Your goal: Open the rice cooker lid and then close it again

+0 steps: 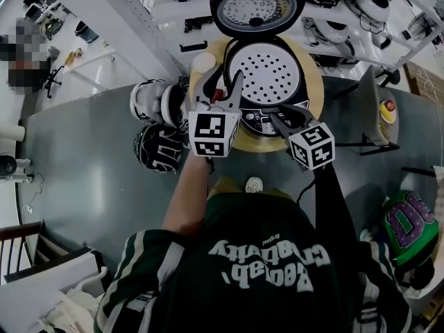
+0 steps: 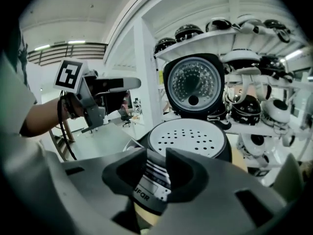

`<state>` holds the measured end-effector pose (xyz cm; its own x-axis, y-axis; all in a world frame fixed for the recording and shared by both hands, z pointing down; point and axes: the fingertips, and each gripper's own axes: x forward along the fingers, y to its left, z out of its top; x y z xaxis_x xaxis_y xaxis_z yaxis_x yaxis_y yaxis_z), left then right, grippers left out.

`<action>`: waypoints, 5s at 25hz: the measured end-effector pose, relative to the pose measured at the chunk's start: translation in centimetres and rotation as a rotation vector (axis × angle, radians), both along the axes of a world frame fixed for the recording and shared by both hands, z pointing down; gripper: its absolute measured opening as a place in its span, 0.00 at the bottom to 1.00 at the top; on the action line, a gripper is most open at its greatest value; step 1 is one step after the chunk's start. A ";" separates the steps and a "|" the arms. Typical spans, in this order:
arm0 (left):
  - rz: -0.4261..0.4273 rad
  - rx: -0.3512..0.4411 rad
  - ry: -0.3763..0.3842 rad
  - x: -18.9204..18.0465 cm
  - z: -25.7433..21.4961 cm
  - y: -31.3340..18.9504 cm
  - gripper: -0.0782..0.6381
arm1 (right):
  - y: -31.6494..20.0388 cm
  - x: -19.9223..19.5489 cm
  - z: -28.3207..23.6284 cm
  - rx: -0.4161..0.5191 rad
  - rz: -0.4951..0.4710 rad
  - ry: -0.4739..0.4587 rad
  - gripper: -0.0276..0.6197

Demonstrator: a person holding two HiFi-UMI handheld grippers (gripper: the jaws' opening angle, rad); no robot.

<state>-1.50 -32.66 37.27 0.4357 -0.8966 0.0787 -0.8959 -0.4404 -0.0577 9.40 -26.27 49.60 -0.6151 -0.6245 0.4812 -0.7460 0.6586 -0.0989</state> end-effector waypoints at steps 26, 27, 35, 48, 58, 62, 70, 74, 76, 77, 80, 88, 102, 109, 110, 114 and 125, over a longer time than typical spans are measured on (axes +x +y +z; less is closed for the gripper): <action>-0.033 0.030 0.010 -1.0 -10.3 -12.4 0.37 | -21.1 7.7 -22.5 0.392 0.203 -0.234 0.31; -0.040 0.024 0.014 -1.2 -10.6 -13.2 0.37 | -22.2 7.6 -23.2 0.393 0.196 -0.241 0.31; -0.074 -0.046 0.082 -2.2 -12.8 -18.2 0.37 | -28.9 6.4 -26.4 0.345 0.183 -0.221 0.32; -0.043 -0.210 0.202 -2.0 -11.2 -21.9 0.41 | -30.9 5.3 -23.9 0.155 0.171 -0.305 0.41; -0.017 -0.212 0.221 -1.1 -11.0 -19.2 0.36 | -28.2 5.8 -23.6 0.125 0.164 -0.330 0.41; 0.015 -0.217 0.211 -0.7 -10.5 -17.1 0.36 | -26.2 6.1 -23.0 0.108 0.148 -0.340 0.41; 0.044 -0.207 0.185 0.2 -9.1 -12.9 0.36 | -21.7 6.6 -21.6 0.110 0.127 -0.332 0.41; 0.063 -0.209 0.168 0.5 -8.6 -10.4 0.35 | -18.9 7.0 -20.8 0.117 0.124 -0.325 0.41; 0.079 -0.205 0.150 0.8 -7.9 -9.2 0.35 | -17.6 7.1 -20.2 0.117 0.115 -0.324 0.41; 0.084 -0.199 0.135 1.0 -7.5 -8.5 0.34 | -16.9 7.1 -19.7 0.121 0.109 -0.322 0.41; 0.096 -0.184 0.095 1.6 -6.3 -6.5 0.29 | -15.0 7.2 -18.4 0.130 0.093 -0.313 0.41; 0.140 -0.224 0.108 1.9 -2.6 -3.1 0.30 | -11.3 7.3 -14.7 0.091 0.077 -0.278 0.42; 0.206 -0.337 0.055 2.4 5.8 1.5 0.32 | -6.4 7.0 -6.6 0.009 0.084 -0.134 0.43; 0.211 -0.402 0.121 2.7 8.4 1.8 0.37 | -5.4 5.8 -4.1 -0.035 0.093 -0.130 0.48; 0.210 -0.411 0.124 2.7 8.7 1.9 0.37 | -5.3 5.6 -3.8 -0.042 0.093 -0.130 0.48; 0.211 -0.450 0.111 3.0 10.3 2.2 0.37 | -4.9 5.4 -2.2 -0.078 0.095 -0.126 0.47; 0.192 -0.498 0.149 3.3 11.9 1.9 0.37 | -4.9 5.5 -0.5 -0.105 0.124 -0.142 0.47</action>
